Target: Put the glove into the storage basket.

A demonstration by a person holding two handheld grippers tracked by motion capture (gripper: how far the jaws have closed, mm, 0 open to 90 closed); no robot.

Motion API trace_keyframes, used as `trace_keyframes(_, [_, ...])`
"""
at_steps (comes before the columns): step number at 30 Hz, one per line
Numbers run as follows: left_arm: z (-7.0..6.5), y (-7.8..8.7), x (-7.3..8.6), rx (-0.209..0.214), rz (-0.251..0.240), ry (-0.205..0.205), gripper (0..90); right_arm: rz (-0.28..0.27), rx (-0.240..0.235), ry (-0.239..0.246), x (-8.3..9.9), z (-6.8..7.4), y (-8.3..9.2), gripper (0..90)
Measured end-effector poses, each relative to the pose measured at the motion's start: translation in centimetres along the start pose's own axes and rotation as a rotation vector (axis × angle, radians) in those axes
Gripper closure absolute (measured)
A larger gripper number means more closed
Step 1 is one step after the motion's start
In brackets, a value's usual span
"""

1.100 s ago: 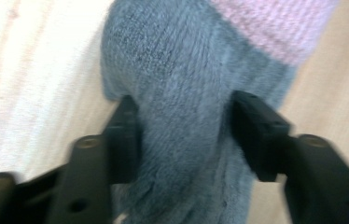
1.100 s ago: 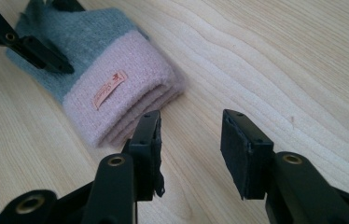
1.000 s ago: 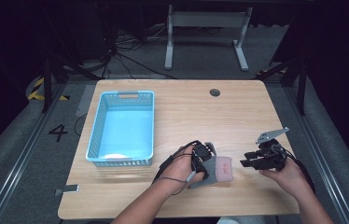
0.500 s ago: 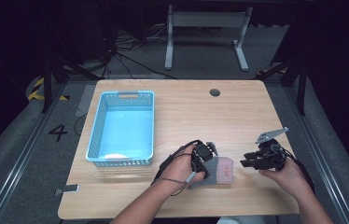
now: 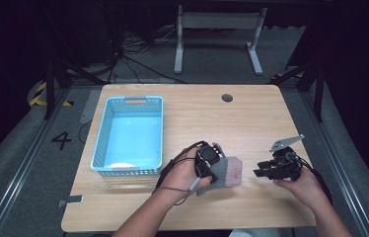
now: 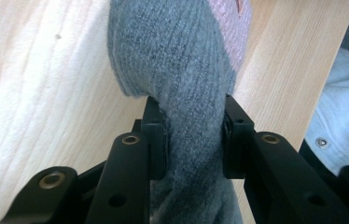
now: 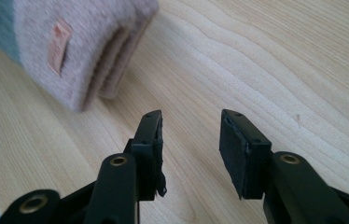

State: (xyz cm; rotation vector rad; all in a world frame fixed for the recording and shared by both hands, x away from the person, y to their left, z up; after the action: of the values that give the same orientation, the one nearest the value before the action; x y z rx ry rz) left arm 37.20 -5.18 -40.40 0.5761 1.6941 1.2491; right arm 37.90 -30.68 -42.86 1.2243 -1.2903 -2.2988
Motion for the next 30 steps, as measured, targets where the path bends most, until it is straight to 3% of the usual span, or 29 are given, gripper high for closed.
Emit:
trace_keyframes(5, [0.5, 1.6, 0.4, -0.039, -0.004, 0.018, 69.3, -0.001, 0.001, -0.005, 0.1, -0.1, 0.0, 59.9])
trace_keyframes(17, [1.6, 4.5, 1.8, -0.025, -0.043, 0.048, 69.0, 0.0, -0.009, 0.01, -0.5, -0.1, -0.3, 59.6])
trace_keyframes(24, [2.9, 6.9, 4.0, -0.073, -0.087, 0.129, 69.0, 0.004, -0.02, 0.028, -1.6, -0.5, -0.9, 59.4])
trace_keyframes(30, [4.2, 8.6, 5.3, -0.099, -0.108, 0.16, 69.0, 0.011, -0.025, 0.033, -1.8, -0.5, -1.3, 59.3])
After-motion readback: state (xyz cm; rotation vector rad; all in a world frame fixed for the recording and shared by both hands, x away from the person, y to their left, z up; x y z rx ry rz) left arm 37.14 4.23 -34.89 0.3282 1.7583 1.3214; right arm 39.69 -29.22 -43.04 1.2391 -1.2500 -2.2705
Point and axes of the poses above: each handheld gripper's, and its own axes: y roughly backward along the jaws, x roughly out of its underside, z roughly to its left, the point moved 3 cm from there along -y, roughly forward along the jaws, and after that the axes turned 8 degrees about -x, right-handed, at the moved point
